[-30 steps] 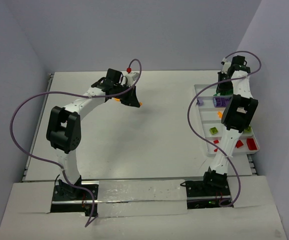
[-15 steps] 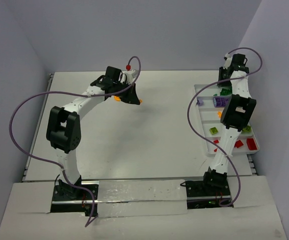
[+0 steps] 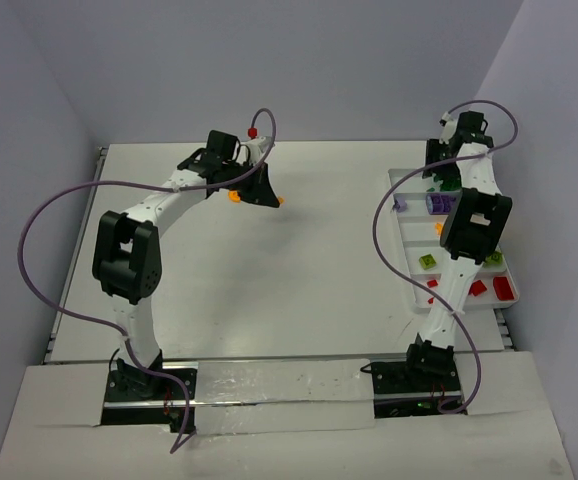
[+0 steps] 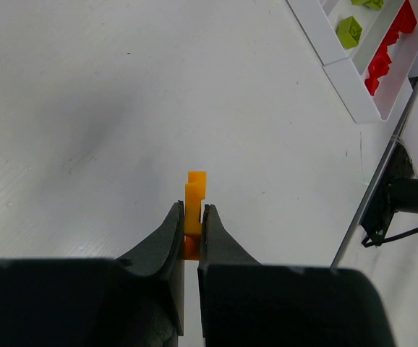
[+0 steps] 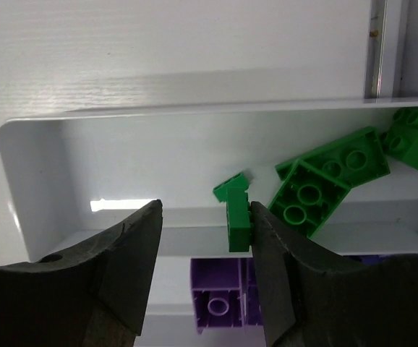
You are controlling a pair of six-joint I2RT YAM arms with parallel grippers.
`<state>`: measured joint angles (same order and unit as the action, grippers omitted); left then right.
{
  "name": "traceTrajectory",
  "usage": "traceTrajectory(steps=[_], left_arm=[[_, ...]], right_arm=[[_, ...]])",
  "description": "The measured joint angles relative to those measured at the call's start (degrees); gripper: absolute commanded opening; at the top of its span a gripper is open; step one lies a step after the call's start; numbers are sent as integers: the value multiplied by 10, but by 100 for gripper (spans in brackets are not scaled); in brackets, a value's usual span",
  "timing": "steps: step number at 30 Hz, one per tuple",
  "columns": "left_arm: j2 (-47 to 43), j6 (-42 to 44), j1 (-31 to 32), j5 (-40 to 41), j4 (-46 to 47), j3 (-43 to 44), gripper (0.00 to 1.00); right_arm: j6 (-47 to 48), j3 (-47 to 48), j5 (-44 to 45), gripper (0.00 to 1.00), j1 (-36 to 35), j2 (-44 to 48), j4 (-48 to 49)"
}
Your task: Sort the legos into containers by color
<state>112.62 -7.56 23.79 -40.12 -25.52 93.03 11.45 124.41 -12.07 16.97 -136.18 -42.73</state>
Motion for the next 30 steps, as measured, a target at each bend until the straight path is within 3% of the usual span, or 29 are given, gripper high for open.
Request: traceTrajectory(steps=[10, 22, 30], left_arm=[[0, -7, 0, -8, 0, -1, 0], [0, -7, -6, -9, -1, -1, 0], [0, -8, -7, -9, 0, 0, 0]], right_arm=[[45, 2, 86, 67, -46, 30, 1], [91, 17, 162, 84, -77, -8, -9], [93, 11, 173, 81, -80, -20, -13]])
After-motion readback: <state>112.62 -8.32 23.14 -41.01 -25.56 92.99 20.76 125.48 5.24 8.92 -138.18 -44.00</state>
